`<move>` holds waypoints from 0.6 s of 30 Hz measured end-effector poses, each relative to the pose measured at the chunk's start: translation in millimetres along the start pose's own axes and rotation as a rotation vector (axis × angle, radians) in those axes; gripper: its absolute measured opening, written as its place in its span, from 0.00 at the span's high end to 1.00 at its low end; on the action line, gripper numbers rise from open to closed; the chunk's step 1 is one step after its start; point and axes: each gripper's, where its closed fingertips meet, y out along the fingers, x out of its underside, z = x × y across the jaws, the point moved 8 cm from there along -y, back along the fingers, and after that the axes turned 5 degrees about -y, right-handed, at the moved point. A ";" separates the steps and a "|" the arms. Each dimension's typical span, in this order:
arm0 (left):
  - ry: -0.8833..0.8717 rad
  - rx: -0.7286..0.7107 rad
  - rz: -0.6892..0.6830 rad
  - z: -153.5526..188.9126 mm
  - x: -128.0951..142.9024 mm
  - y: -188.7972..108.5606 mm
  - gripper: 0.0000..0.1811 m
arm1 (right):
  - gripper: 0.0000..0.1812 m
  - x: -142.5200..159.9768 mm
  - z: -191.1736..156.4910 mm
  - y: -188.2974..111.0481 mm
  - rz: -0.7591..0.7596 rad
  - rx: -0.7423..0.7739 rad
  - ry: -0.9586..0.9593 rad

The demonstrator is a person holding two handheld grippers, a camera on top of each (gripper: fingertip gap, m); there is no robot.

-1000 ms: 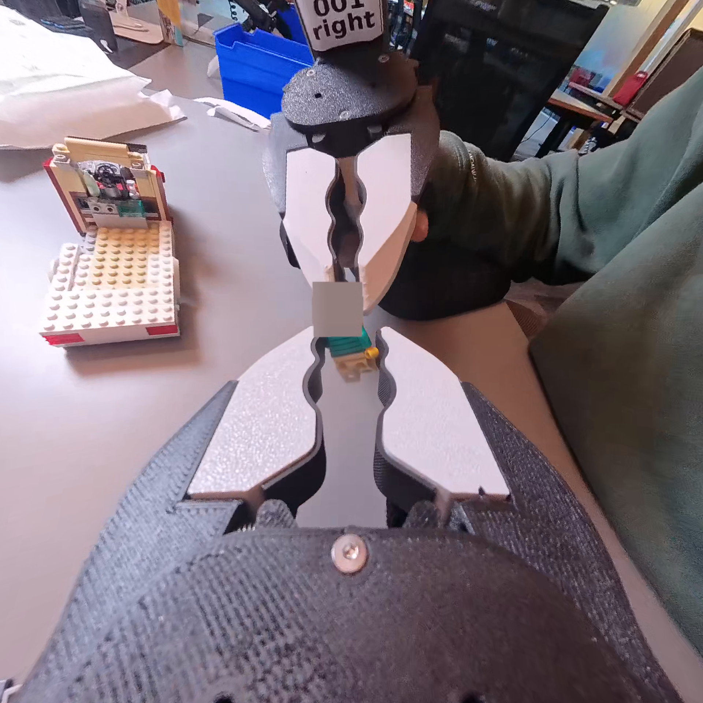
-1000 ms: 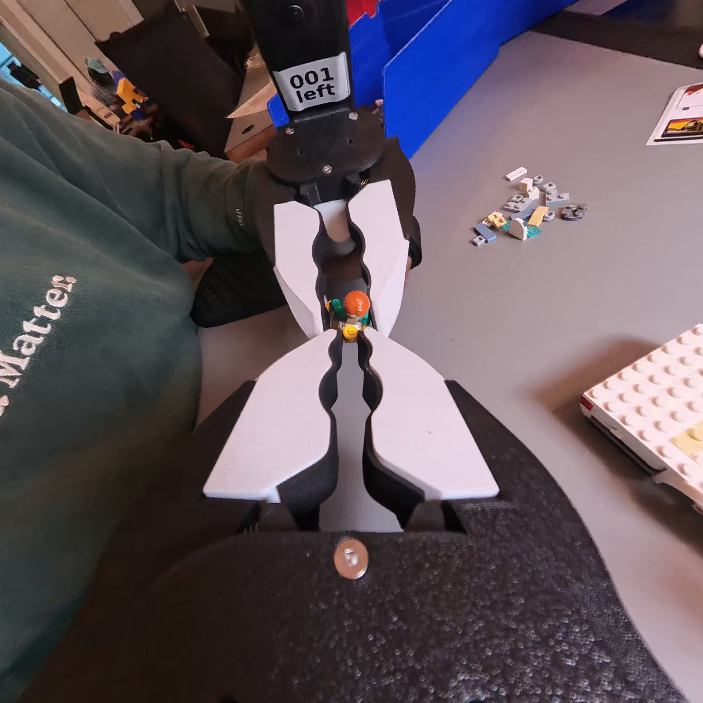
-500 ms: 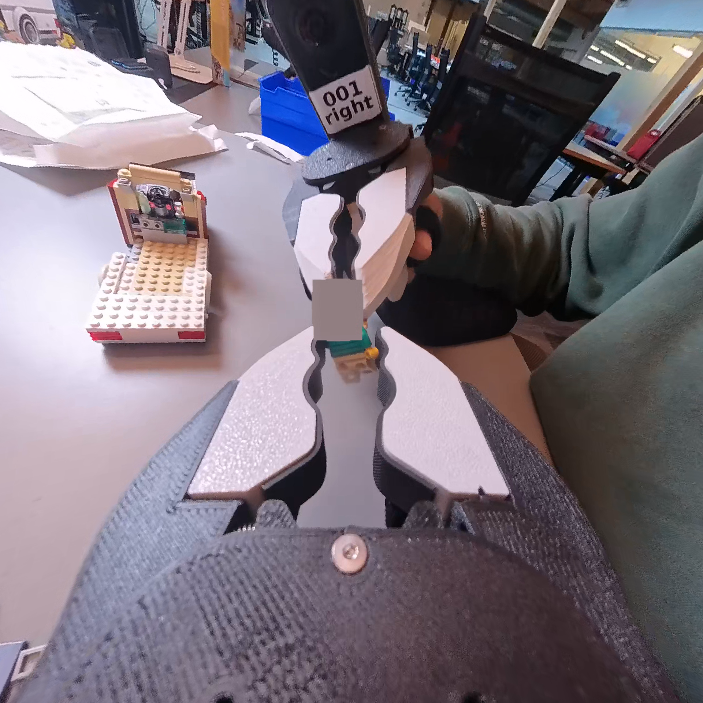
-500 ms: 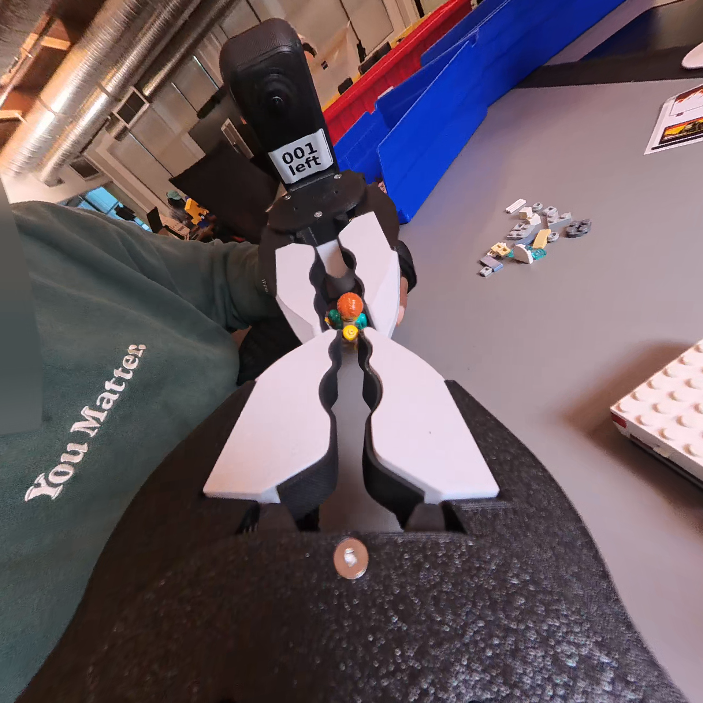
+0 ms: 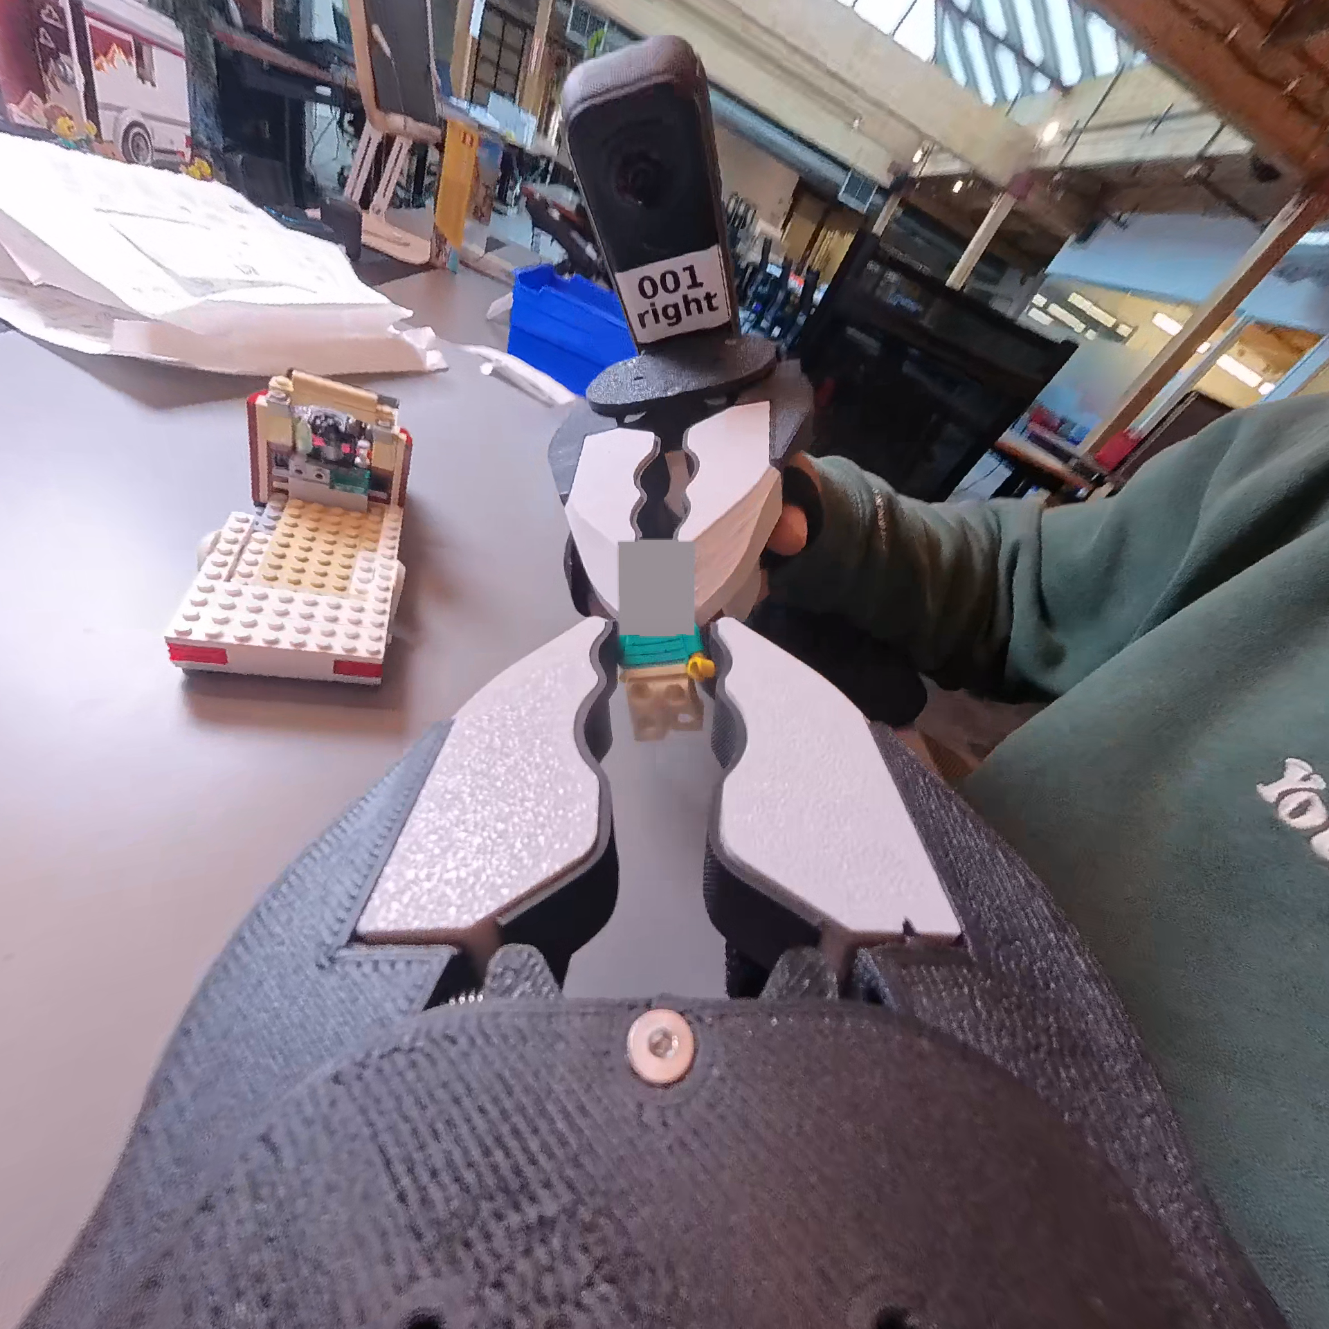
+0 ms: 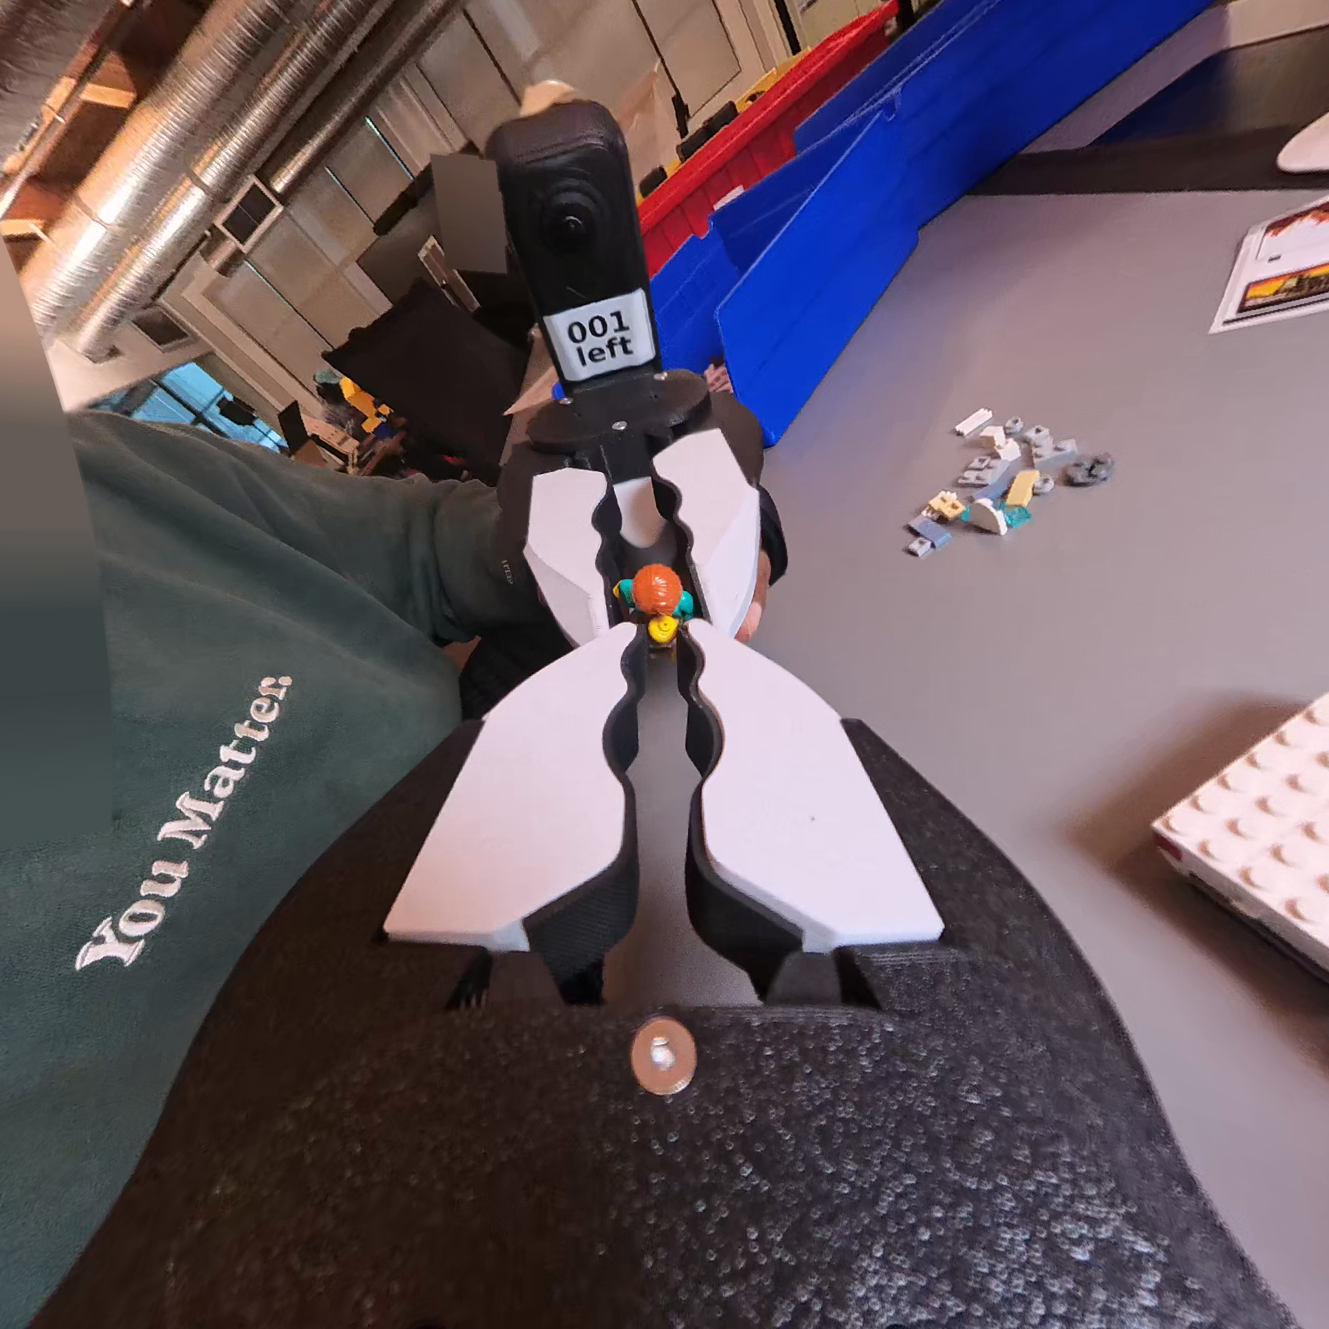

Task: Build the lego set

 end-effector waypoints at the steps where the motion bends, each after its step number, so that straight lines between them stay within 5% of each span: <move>1: -0.016 0.018 0.029 0.4 -1.6 -1.3 0.87 | 0.96 -4.1 -2.1 0.4 -0.003 0.007 -0.018; 18: 0.034 0.080 0.198 14.8 -15.9 -15.6 0.89 | 0.96 -71.6 -37.8 24.3 -0.419 0.089 -0.259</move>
